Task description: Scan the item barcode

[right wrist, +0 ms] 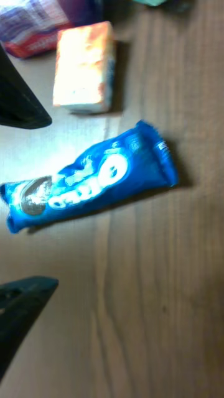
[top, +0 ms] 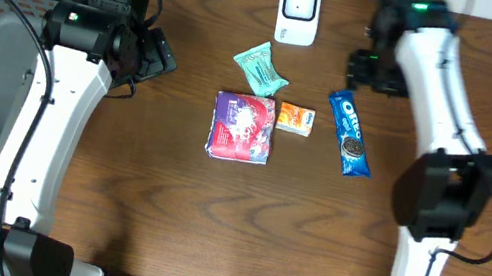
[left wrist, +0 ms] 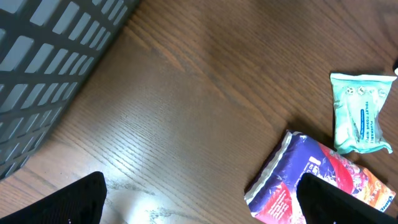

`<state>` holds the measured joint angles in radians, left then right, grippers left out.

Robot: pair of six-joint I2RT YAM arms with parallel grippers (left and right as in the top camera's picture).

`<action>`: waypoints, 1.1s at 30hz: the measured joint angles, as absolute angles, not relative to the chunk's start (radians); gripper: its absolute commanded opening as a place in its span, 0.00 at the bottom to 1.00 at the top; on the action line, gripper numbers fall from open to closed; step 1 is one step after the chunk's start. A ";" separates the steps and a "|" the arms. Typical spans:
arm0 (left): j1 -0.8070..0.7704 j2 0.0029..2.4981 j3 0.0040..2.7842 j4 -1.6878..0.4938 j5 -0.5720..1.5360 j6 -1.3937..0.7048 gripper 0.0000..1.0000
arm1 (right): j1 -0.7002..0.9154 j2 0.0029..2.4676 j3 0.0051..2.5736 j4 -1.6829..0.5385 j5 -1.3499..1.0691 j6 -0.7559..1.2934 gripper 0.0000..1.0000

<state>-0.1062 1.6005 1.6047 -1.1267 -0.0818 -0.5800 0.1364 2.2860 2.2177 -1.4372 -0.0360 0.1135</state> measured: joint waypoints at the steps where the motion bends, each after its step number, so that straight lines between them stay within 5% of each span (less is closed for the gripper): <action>1: -0.106 1.600 1.605 -1.127 -0.082 -0.580 0.98 | 0.108 2.286 2.202 -1.439 -0.082 0.074 0.74; 4: -0.106 1.601 1.605 -1.126 -0.082 -0.580 0.98 | 0.039 2.286 2.116 -1.428 -0.220 -0.050 0.80; 11: -0.106 1.601 1.605 -1.126 -0.082 -0.580 0.98 | 0.036 2.286 1.856 -1.220 -0.358 -0.168 0.65; 13: -0.106 1.600 1.605 -1.126 -0.082 -0.580 0.98 | 0.042 2.286 1.802 -1.169 -0.376 -0.174 0.56; 18: -0.106 1.600 1.605 -1.126 -0.082 -0.580 0.98 | 0.045 2.277 1.713 -1.081 -0.410 -0.163 0.01; 33: -0.106 1.600 1.605 -1.127 -0.082 -0.580 0.98 | 0.111 2.290 1.833 -1.108 -0.454 0.032 0.01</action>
